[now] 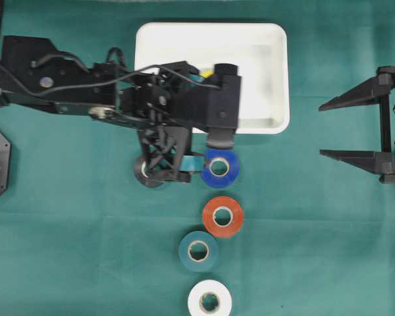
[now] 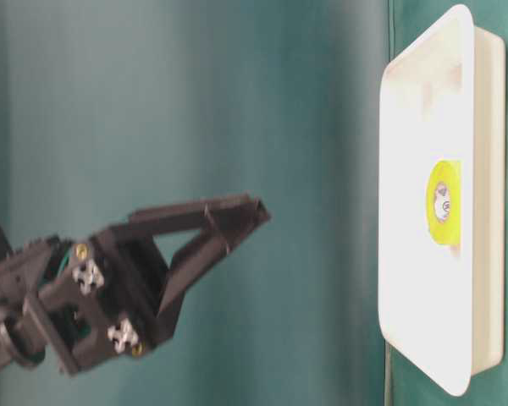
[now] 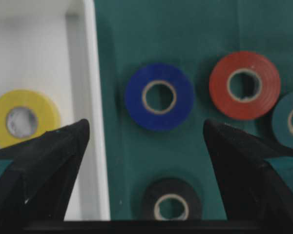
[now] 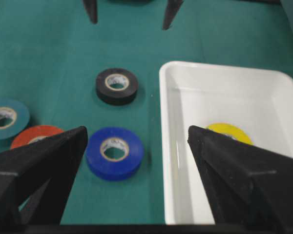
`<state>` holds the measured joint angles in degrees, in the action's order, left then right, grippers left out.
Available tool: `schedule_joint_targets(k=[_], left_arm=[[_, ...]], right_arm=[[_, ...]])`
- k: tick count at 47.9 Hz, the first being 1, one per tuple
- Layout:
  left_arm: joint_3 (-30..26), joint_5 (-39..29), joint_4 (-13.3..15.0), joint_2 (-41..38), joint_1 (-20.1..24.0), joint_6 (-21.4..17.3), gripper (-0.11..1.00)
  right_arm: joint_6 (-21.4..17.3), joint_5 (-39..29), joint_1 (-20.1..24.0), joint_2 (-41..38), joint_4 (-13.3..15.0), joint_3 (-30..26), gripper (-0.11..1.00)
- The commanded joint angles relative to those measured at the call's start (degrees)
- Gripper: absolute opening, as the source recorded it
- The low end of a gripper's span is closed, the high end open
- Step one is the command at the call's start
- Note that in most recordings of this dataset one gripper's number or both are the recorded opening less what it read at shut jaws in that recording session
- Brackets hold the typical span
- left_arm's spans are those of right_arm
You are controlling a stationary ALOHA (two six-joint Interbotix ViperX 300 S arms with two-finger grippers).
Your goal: Pick up the tape from a random location and place it into the white case.
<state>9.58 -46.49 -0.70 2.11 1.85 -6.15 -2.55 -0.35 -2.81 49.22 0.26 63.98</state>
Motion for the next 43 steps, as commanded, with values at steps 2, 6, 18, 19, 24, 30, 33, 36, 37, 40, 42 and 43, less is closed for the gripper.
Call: schedule_joint_targets(k=[2,6,18,19,24,30,33,36,37,40,42,43], left_arm=[[2.3,0.5,-0.1,5.4,0.4,0.1,0.91],[5.4,1.2,-0.1,9.0,0.4,0.1,0.91],[18.7,11.4,0.1,22.4,0.5,0.1,0.91],[20.0,12.5,0.2,23.9,0.6,0.1,0.91],[24.1,14.2,0.4,29.0,0.6,0.3,0.91],[28.4,15.7,0.4,34.5,0.5,0.4,0.91],[30.7,16.7,0.4,37.0,0.6,0.4,0.91],[33.0,17.8,0.5,39.4,0.6,0.4,0.91],[33.7,18.3,0.5,40.3,0.6,0.4,0.91],[35.9,19.9,0.7,42.5,0.6,0.4,0.91],[38.1,21.4,0.8,44.4,0.6,0.4,0.91],[38.8,22.1,0.8,45.2,0.5,0.4,0.91]], right_arm=[[-0.1,-1.0,0.2,0.4,-0.3,-1.7,0.91],[-0.1,-1.8,0.2,1.2,-0.3,-1.8,0.91],[0.1,-2.9,0.2,3.2,-0.1,-2.0,0.91],[0.1,-2.9,0.2,3.3,-0.1,-2.1,0.91],[0.1,-2.9,0.2,3.6,-0.1,-2.1,0.91],[0.1,-3.4,0.2,4.3,-0.1,-2.2,0.91],[0.1,-3.7,0.3,4.4,-0.1,-2.2,0.91],[0.1,-3.7,0.4,4.5,-0.1,-2.2,0.91],[0.1,-3.8,0.4,4.5,-0.1,-2.2,0.91],[0.0,-3.8,0.4,4.5,-0.1,-2.1,0.91],[0.1,-3.8,0.4,4.5,-0.1,-2.0,0.91],[0.1,-3.7,0.4,4.6,-0.1,-1.9,0.91]])
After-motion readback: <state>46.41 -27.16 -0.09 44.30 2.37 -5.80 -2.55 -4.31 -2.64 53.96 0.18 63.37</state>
